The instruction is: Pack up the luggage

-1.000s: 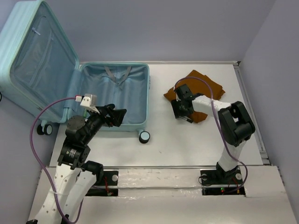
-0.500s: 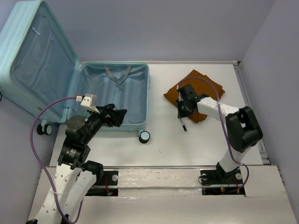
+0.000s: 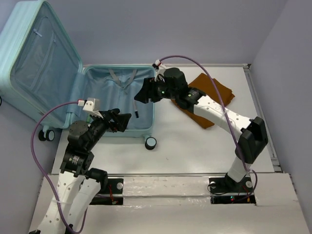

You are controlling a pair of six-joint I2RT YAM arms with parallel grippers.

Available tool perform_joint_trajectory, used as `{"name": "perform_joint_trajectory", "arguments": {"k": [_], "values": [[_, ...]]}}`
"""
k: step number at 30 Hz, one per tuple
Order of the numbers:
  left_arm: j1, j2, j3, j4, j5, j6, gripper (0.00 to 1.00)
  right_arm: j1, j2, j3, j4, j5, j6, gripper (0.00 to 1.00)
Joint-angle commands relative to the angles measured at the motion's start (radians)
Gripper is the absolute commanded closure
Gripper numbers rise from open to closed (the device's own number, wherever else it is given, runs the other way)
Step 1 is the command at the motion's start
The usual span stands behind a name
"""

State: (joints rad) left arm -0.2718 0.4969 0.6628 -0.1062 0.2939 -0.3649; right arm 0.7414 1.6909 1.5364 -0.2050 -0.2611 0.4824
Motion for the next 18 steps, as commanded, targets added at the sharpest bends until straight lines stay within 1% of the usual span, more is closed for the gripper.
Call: {"name": "perform_joint_trajectory", "arguments": {"k": [1,3,4,5,6,7,8,10,11,13,14,15,16,17,18], "values": [[0.008,-0.007,0.024,0.033,-0.002,0.006,0.02,-0.022,0.003,0.030,0.092,0.063,0.105,0.12],[0.003,-0.018,0.023,0.037,0.002,0.004,0.02,-0.104,-0.054,-0.109,0.098,0.120,0.123,0.07],[-0.007,-0.021,0.024,0.042,0.002,0.001,0.02,-0.193,-0.132,-0.243,0.102,0.143,0.133,0.03],[-0.021,-0.029,0.026,0.043,-0.005,0.000,0.02,-0.359,-0.266,-0.459,0.108,0.249,0.168,0.00],[-0.021,-0.029,0.026,0.043,-0.006,-0.002,0.02,-0.361,-0.267,-0.461,0.113,0.263,0.179,0.00],[-0.027,-0.034,0.026,0.040,-0.012,0.000,0.02,-0.426,-0.351,-0.528,0.121,0.301,0.186,0.00],[-0.036,-0.034,0.026,0.040,-0.024,-0.003,0.01,-0.548,-0.385,-0.639,0.124,0.353,0.189,0.00],[-0.046,-0.037,0.024,0.034,-0.039,-0.012,0.01,-0.657,-0.434,-0.717,0.124,0.394,0.174,0.00],[-0.050,-0.037,0.024,0.033,-0.061,-0.019,0.01,-0.751,-0.441,-0.760,0.130,0.387,0.156,0.00],[-0.055,-0.037,0.026,0.027,-0.081,-0.029,0.01,-0.824,-0.407,-0.768,0.131,0.349,0.137,0.00],[-0.056,-0.037,0.024,0.026,-0.088,-0.032,0.01,-0.852,-0.361,-0.768,0.133,0.336,0.136,0.00],[-0.056,-0.037,0.023,0.026,-0.087,-0.034,0.01,-0.899,-0.337,-0.765,0.153,0.291,0.134,0.00],[-0.056,-0.035,0.023,0.026,-0.084,-0.034,0.01,-0.919,-0.309,-0.757,0.164,0.266,0.137,0.00],[-0.058,-0.037,0.021,0.026,-0.079,-0.034,0.01,-0.941,-0.253,-0.740,0.192,0.199,0.142,0.00],[-0.058,-0.035,0.020,0.026,-0.079,-0.031,0.01,-0.941,-0.225,-0.730,0.202,0.168,0.148,0.00]]}}
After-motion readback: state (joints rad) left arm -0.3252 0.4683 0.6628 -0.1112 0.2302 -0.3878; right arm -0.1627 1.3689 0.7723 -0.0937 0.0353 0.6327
